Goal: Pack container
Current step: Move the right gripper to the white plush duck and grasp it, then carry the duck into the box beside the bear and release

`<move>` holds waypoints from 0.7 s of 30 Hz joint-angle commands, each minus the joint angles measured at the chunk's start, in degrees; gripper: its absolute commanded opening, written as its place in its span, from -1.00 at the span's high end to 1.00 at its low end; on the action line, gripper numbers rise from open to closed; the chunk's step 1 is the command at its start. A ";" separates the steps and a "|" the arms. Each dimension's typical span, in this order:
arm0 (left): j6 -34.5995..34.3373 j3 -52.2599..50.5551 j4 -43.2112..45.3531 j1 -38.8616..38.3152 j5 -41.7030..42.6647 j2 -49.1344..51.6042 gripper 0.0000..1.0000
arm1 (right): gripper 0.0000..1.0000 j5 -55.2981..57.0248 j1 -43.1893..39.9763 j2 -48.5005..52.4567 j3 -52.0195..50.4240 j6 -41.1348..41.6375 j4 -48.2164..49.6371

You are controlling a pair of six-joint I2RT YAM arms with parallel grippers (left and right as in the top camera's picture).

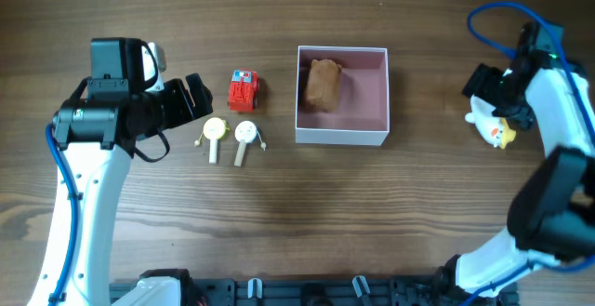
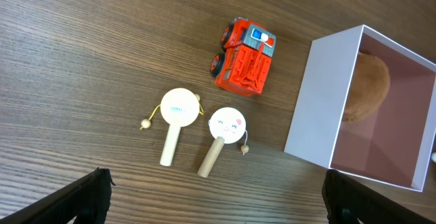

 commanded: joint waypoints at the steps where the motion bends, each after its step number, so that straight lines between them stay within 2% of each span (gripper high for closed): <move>1: 1.38 0.85 -0.02 -0.22 0.26 0.22 -0.99 | -0.99 0.76 0.09 4.46 -0.13 -1.62 1.64; 4: 1.38 0.85 -0.02 -0.22 0.26 0.22 -1.00 | -0.92 0.74 0.11 6.19 -0.13 -1.57 2.80; 6: 1.38 0.85 -0.02 -0.22 0.26 0.22 -1.00 | -0.74 0.76 0.11 6.67 -0.13 -1.62 3.65; 7: 1.38 0.85 -0.02 -0.22 0.26 0.22 -0.99 | -0.50 0.76 0.11 6.75 -0.13 -1.95 3.96; 9: 1.38 0.85 -0.02 -0.22 0.26 0.22 -1.00 | -0.27 0.72 0.11 6.71 -0.13 -1.86 4.33; 10: 1.38 0.85 -0.02 -0.22 0.26 0.22 -0.99 | -0.07 0.63 0.11 6.62 -0.13 -1.84 4.42; 12: 1.38 0.85 -0.02 -0.22 0.26 0.22 -1.00 | 0.56 -0.39 0.13 6.32 -0.13 -1.86 4.44; 13: 1.38 0.85 -0.02 -0.22 0.26 0.22 -1.00 | 0.66 -1.18 0.13 5.92 -0.09 -1.79 4.15; 18: 1.38 0.85 -0.02 -0.22 0.26 0.22 -1.00 | 0.69 -7.85 0.87 0.87 2.05 1.62 0.96; 21: 1.38 0.85 -0.02 -0.22 0.26 0.22 -1.00 | 0.88 -17.42 2.97 -6.49 3.06 1.73 -0.74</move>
